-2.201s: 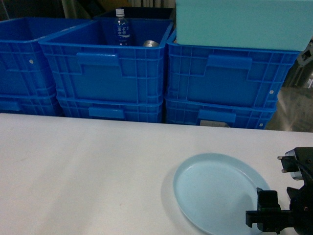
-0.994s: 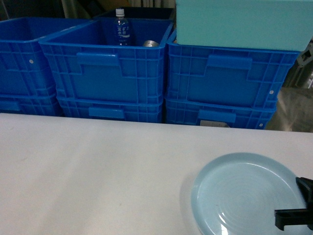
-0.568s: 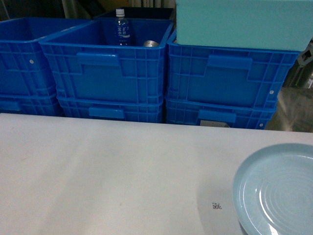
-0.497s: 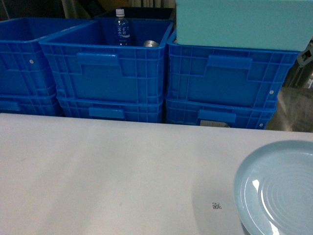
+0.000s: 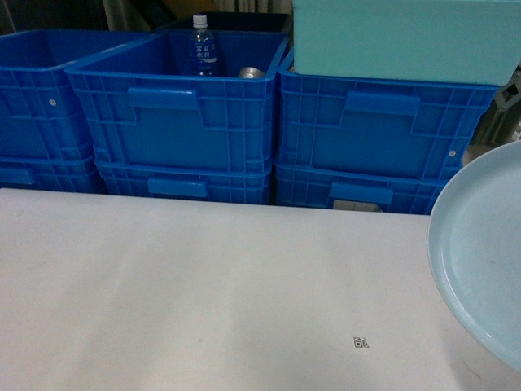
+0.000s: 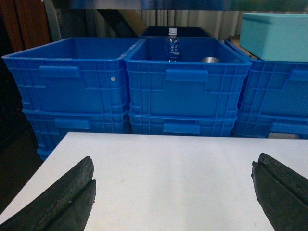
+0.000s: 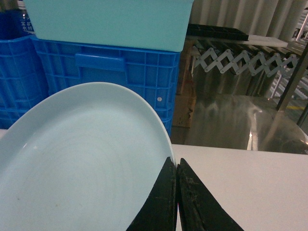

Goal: Place blue tray on left shelf second layer neatly

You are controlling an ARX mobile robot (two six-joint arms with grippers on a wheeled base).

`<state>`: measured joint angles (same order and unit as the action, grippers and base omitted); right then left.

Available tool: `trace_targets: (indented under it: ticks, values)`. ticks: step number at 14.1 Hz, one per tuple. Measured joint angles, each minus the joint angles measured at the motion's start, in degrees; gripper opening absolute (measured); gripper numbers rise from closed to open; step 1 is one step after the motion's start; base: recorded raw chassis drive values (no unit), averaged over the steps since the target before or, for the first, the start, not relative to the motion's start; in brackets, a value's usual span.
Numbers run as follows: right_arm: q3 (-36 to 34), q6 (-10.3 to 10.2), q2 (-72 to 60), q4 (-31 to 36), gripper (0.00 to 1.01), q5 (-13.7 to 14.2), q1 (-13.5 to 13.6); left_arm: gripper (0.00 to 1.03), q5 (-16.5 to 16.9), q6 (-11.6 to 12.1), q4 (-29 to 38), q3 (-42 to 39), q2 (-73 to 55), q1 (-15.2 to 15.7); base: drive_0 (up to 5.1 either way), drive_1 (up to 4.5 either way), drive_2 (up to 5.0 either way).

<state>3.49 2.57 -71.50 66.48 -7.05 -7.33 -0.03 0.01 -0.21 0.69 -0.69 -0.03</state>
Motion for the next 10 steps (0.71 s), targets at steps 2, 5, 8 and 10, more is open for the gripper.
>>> trace_targets:
  ticks: [2,5,8,10]
  values:
    - [-1.9,0.0,6.3,-3.9,0.02,-1.4,-0.7,0.98,0.0,0.0,0.0,0.0,0.0,0.0,0.0,0.0,0.0]
    - [-2.9,0.1,12.9,-7.3,0.02,-3.7,-2.8,0.98,0.0,0.0,0.0,0.0,0.0,0.0,0.0,0.0,0.0]
    - [-3.7,0.1,26.7,-19.5,0.02,-10.2,-9.1,0.98,0.0,0.0,0.0,0.0,0.0,0.0,0.0,0.0,0.0]
    - [-3.7,0.1,30.4,-21.8,0.02,-11.2,-10.0,0.98,0.0,0.0,0.0,0.0,0.0,0.0,0.0,0.0,0.0]
